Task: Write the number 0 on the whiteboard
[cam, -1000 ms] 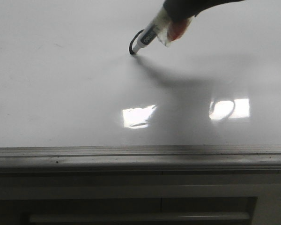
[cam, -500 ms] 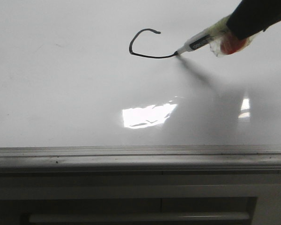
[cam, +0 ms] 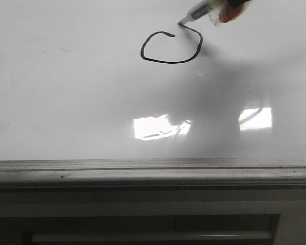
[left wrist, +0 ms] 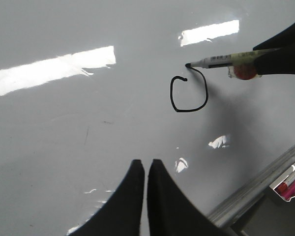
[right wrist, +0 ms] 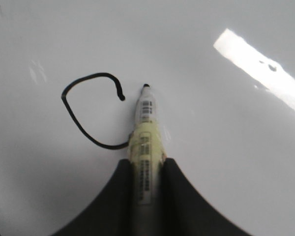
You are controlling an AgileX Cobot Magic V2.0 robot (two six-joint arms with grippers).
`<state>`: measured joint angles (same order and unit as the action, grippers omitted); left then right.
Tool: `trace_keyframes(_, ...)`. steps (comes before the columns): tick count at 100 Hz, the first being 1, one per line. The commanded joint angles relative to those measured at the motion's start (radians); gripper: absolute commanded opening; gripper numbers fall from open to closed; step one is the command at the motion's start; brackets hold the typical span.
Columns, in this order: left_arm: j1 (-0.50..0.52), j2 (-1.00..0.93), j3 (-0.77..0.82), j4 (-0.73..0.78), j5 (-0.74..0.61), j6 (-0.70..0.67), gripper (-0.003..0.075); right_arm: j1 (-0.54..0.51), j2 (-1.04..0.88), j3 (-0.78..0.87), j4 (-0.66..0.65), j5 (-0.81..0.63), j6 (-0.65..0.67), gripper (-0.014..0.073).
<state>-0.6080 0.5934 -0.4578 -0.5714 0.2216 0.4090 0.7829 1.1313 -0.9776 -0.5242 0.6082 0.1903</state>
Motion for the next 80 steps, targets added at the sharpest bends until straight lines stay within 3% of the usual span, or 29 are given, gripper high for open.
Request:
trace_keyframes(1,0.003,-0.001,-0.027,-0.013,-0.05,-0.007,-0.002,0.018,0.017,-0.04,-0.021,-0.033,0.005,-0.0048)
trace_keyframes(21,0.003,-0.001,-0.027,-0.013,-0.046,-0.007,-0.002,0.103,0.042,-0.044,-0.021,0.001,0.005,-0.0047)
trace_keyframes(45,0.003,-0.001,-0.027,-0.013,-0.02,-0.007,-0.002,0.11,-0.013,-0.084,-0.025,0.024,0.005,-0.0048)
trace_keyframes(62,0.003,-0.001,-0.044,-0.011,-0.024,0.002,-0.0005,0.167,-0.144,-0.147,-0.025,-0.062,0.005,-0.0048)
trace_keyframes(69,0.003,-0.001,-0.093,-0.006,0.034,0.087,0.0092,0.203,-0.187,-0.15,-0.017,-0.1,0.005,-0.0048)
trace_keyframes(80,0.003,0.004,-0.218,-0.006,0.195,0.263,0.0385,0.277,-0.198,-0.15,0.027,-0.063,0.005,-0.0048)
